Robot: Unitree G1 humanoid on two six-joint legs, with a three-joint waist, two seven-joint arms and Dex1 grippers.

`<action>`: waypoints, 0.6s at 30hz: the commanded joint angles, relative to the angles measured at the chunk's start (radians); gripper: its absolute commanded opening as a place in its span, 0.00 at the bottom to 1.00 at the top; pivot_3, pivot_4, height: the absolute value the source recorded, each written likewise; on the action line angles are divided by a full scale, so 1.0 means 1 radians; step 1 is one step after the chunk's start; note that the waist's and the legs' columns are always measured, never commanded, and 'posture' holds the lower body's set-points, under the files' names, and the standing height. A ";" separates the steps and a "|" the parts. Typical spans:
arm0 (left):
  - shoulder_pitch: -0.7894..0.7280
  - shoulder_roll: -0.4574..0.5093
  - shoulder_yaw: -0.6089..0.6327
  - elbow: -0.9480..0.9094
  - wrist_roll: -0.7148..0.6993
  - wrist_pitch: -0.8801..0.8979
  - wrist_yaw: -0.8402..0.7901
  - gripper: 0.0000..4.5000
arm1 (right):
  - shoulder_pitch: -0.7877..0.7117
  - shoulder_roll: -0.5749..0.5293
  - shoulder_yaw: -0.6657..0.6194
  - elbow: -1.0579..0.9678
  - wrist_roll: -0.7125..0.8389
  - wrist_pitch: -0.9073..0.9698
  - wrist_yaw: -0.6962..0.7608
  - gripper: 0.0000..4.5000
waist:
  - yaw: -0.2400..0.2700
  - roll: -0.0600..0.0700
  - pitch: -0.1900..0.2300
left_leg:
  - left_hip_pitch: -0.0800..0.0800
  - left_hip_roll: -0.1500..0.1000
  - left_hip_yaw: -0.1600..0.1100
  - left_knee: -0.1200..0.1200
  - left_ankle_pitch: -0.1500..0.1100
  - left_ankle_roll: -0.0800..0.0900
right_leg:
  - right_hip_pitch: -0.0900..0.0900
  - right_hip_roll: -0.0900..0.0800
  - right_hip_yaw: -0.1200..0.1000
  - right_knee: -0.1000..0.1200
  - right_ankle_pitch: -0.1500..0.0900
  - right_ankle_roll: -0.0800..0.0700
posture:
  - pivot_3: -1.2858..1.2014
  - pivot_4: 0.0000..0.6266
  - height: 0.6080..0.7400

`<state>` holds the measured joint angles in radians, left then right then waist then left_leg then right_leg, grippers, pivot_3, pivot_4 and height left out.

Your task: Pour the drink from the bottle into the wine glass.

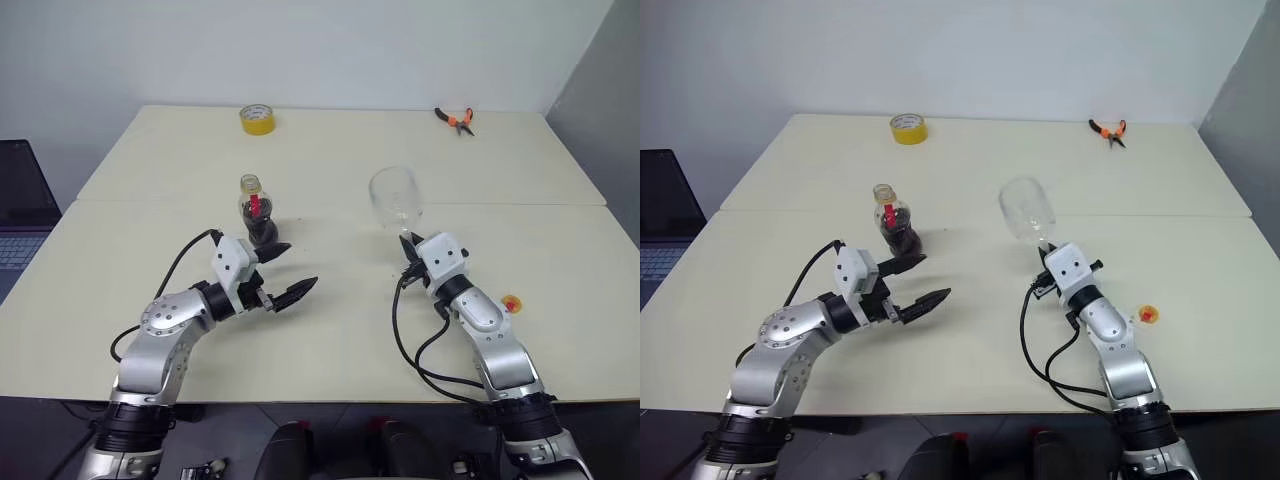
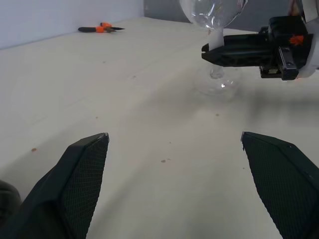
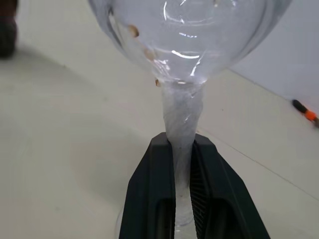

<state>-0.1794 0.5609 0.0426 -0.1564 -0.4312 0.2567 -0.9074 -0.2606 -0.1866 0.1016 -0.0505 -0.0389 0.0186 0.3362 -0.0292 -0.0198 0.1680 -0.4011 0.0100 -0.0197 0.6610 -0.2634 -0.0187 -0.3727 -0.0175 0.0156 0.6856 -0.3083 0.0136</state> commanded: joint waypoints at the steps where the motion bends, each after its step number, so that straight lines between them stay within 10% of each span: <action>1: 0.010 0.057 0.032 -0.078 -0.068 0.045 -0.070 1.00 | -0.058 0.075 0.005 0.090 0.109 -0.144 0.056 0.03 | -0.004 0.000 0.000 | 0.001 0.000 0.000 0.000 0.000 0.000 | 0.000 0.000 0.000 0.000 0.000 0.000 | 0.52 0.24 1.00; 18: -0.055 0.052 0.015 -0.067 -0.066 0.050 -0.063 1.00 | -0.245 0.086 0.009 0.586 0.098 -0.415 0.160 0.03 | -0.001 0.001 0.001 | 0.001 0.000 0.001 0.000 0.000 0.000 | -0.001 0.000 0.001 0.002 -0.001 -0.002 | 0.52 0.24 1.00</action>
<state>-0.2216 0.6089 0.0478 -0.2045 -0.4881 0.3053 -0.9698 -0.4841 -0.0992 0.1275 0.5541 0.0505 -0.3570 0.4836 -0.0307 -0.0189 0.1690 -0.4000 0.0103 -0.0191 0.6611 -0.2633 -0.0191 -0.3735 -0.0172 0.0162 0.6881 -0.3093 0.0119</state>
